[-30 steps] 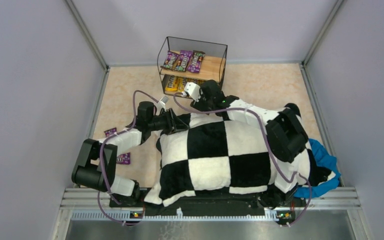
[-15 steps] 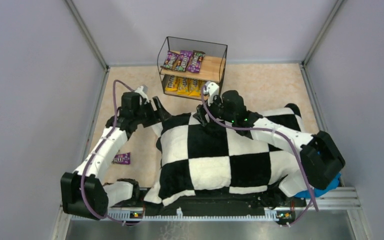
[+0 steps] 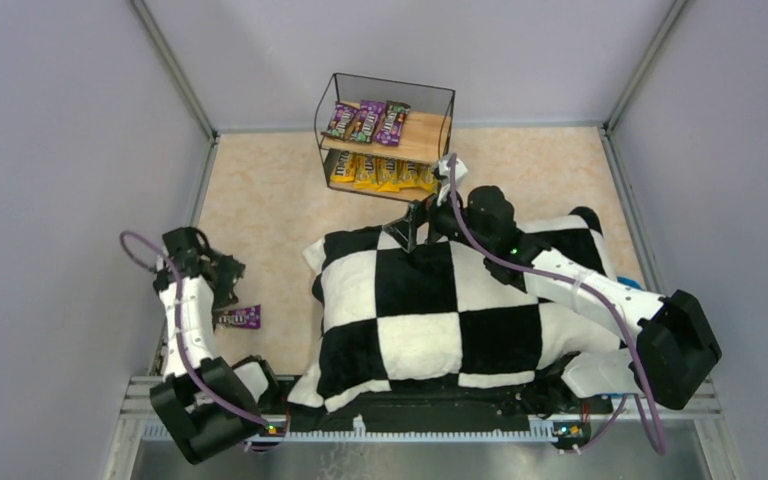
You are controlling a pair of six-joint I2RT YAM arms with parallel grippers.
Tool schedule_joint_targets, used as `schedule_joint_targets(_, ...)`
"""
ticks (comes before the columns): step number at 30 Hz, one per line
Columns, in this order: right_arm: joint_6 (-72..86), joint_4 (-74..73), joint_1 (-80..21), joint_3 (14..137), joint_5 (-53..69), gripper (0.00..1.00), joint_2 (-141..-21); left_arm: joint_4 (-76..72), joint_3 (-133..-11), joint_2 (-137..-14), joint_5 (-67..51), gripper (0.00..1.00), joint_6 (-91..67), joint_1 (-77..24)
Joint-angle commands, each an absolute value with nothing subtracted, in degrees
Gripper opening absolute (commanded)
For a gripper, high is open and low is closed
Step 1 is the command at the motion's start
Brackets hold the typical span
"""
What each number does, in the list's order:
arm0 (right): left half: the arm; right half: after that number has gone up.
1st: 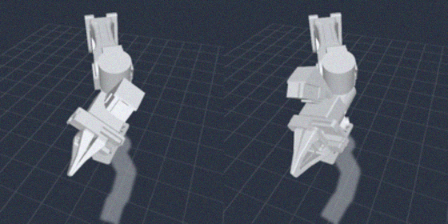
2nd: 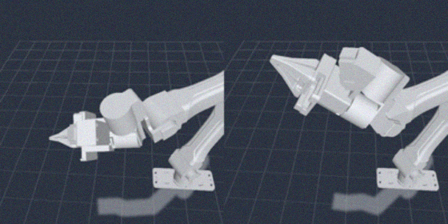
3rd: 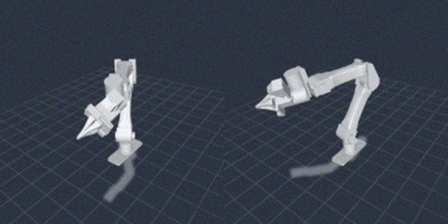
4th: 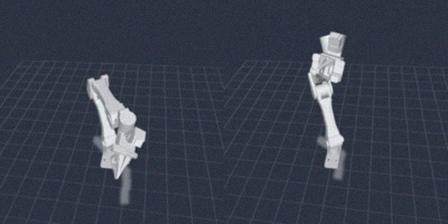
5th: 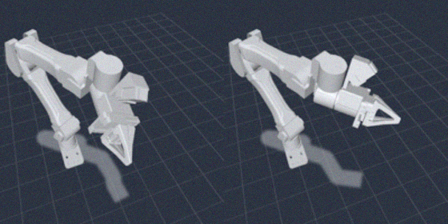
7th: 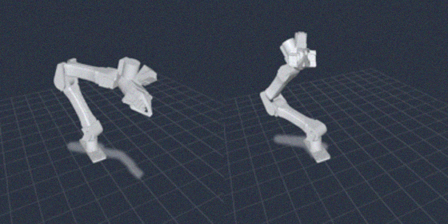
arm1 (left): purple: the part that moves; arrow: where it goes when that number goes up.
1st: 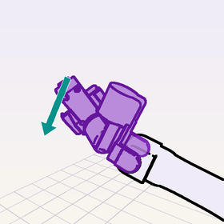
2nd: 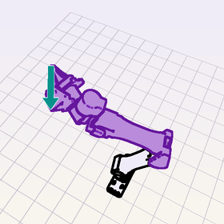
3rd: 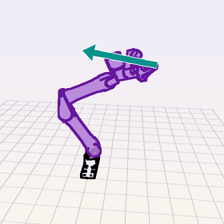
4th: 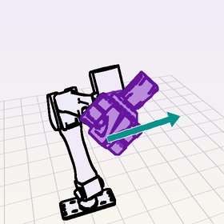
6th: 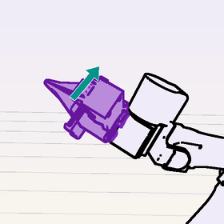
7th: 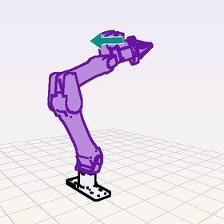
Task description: Place and organize the candy bags onto the shelf
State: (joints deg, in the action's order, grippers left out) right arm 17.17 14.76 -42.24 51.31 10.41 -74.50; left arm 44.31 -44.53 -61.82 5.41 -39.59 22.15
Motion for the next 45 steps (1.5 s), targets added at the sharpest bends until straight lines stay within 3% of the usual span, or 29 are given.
schedule_joint_targets(1,16.76,13.61,-42.83,52.49,13.1,0.99,-72.02,44.16,-42.23,-55.51,7.52,0.98,-41.13,32.71)
schedule_joint_targets(5,16.57,12.37,-42.89,52.83,11.24,0.99,-71.63,44.56,-44.72,-59.53,17.52,0.98,-44.4,34.75)
schedule_joint_targets(17,17.74,8.76,-42.81,55.52,11.6,0.99,-73.59,33.01,-36.51,-66.26,15.56,0.96,-45.88,40.79)
schedule_joint_targets(25,18.4,6.99,-42.82,57.6,11.86,0.99,-76.56,30.8,-33.63,-59.97,13.71,0.76,-45.27,40.91)
schedule_joint_targets(39,18.94,3.08,-42.84,60.17,11.65,0.99,-78.01,27.94,-32.53,-62.61,6.45,0.15,-44.43,40.96)
schedule_joint_targets(45,19.54,2.22,-42.84,61.29,12.07,0.99,-79.29,26.83,-33.15,-62.94,0.58,0.0,-42.26,40.94)
